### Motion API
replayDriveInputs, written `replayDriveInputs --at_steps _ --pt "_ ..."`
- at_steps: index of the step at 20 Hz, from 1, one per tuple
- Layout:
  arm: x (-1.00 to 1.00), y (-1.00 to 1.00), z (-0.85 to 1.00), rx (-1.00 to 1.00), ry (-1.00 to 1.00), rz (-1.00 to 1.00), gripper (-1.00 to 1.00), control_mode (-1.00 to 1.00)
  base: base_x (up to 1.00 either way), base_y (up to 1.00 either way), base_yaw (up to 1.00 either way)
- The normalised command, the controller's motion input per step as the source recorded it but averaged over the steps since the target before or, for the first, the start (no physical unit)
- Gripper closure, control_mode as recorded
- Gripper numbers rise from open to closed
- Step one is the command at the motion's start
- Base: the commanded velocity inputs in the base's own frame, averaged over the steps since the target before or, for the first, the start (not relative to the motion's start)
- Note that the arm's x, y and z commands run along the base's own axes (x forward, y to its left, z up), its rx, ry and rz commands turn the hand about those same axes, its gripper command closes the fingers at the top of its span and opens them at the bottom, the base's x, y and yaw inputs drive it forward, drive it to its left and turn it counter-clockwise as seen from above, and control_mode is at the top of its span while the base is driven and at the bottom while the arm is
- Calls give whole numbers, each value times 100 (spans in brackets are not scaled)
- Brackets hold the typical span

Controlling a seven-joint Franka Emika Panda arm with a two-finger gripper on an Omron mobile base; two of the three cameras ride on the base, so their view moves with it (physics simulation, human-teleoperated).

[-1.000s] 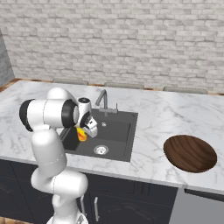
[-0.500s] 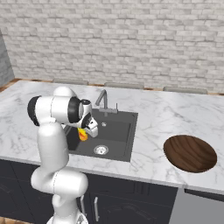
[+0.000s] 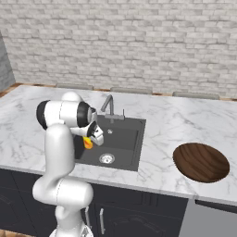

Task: Remove the pear and orange from the sink. Then move the bowl and cup from the counter to the sink for washing.

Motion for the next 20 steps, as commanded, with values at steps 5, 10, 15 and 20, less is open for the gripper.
replayDriveInputs --at_steps 5,10,15,20 --pt "29 5 -21 0 0 0 100 -100 0 0 0" --pt "28 3 -22 0 0 0 100 -100 0 0 0" --pt "27 4 -23 0 0 0 100 -100 0 0 0" --pt "25 4 -23 0 -1 0 100 -100 0 0 0"
